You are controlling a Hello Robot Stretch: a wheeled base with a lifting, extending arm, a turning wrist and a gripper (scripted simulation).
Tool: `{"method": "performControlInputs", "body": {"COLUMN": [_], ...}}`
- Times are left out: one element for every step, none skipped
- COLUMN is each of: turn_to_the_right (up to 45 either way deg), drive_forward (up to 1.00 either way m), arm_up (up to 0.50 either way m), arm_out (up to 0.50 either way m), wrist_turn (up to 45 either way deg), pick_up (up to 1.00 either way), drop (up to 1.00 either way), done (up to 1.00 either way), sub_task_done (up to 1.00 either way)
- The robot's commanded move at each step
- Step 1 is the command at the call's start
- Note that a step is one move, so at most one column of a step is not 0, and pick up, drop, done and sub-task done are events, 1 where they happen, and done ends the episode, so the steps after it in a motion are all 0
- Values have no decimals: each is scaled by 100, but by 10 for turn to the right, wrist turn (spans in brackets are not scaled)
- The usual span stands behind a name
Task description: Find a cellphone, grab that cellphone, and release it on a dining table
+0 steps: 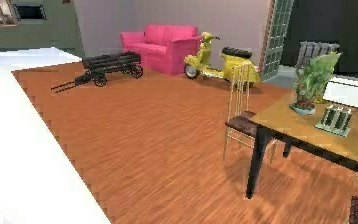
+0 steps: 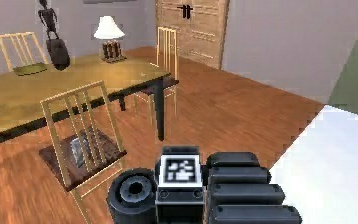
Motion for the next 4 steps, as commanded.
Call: {"method": "performControlInputs", "body": {"turn_to_the_right": [0, 360, 0, 450], "drive_forward": [75, 0, 35, 0], "arm_up": [0, 0, 0, 0], "arm_out": [0, 0, 0, 0], "wrist_turn": [0, 0, 0, 0], "pick_up": [0, 0, 0, 0], "drop": [0, 0, 0, 0], "done": [0, 0, 0, 0], "sub_task_done": [0, 0, 0, 0]}}
